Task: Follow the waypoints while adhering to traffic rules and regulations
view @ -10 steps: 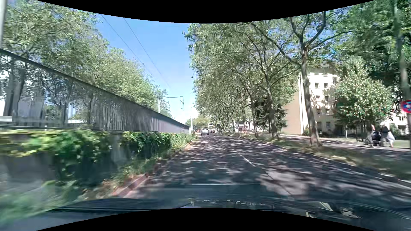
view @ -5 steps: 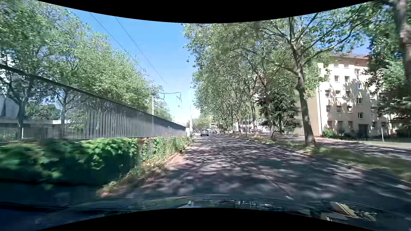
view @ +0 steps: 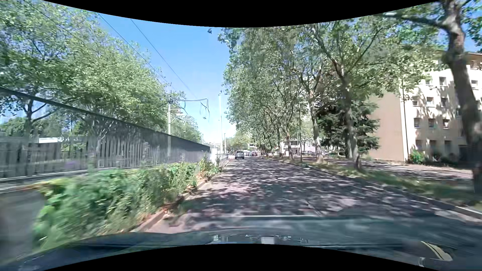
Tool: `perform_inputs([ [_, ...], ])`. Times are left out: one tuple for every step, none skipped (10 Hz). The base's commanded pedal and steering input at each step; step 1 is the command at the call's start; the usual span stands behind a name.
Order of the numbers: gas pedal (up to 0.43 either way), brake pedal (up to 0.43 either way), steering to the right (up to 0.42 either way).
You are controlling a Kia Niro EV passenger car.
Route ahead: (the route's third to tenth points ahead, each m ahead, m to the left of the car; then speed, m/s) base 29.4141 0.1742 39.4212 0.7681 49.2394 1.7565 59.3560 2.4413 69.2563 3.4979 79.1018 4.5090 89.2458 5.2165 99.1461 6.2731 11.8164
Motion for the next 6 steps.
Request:
perform_inputs([
  [0.067,0.000,-0.009],
  [0.067,0.000,-0.010],
  [0.067,0.000,-0.011],
  [0.067,0.000,-0.011],
  [0.067,0.000,-0.011],
  [0.067,0.000,-0.011],
])
